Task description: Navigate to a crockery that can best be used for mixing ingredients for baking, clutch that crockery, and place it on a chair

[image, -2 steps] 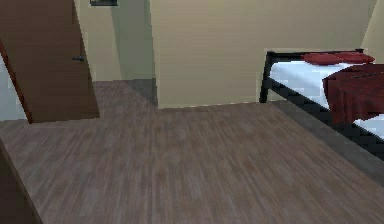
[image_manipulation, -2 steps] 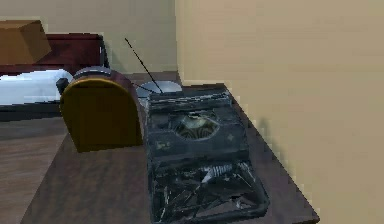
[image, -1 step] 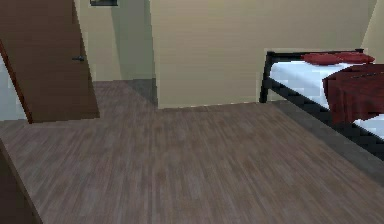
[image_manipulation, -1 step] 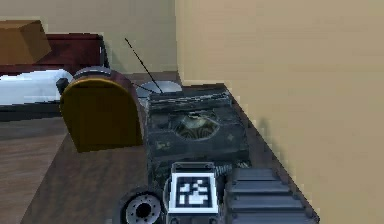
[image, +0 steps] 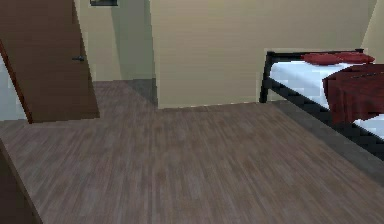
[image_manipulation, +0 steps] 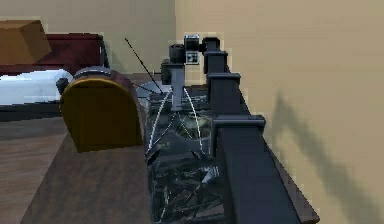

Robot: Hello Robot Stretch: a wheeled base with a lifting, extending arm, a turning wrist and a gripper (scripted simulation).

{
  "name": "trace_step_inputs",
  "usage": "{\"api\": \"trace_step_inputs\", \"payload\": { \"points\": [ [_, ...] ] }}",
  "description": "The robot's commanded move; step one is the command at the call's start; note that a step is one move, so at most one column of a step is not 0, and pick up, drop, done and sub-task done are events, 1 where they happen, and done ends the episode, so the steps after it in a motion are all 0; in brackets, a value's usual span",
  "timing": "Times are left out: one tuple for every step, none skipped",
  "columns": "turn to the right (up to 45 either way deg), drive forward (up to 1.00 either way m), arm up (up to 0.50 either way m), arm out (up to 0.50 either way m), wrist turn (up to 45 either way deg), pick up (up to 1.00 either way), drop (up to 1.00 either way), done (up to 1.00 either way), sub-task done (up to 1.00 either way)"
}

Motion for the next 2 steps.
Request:
{"api": "trace_step_inputs", "payload": {
  "points": [
    [0.0,0.00,0.00,0.00,45.0,0.00,0.00,0.00,0.00],
    [0.0,0.00,0.00,0.00,45.0,0.00,0.00,0.00,0.00]
  ]
}}
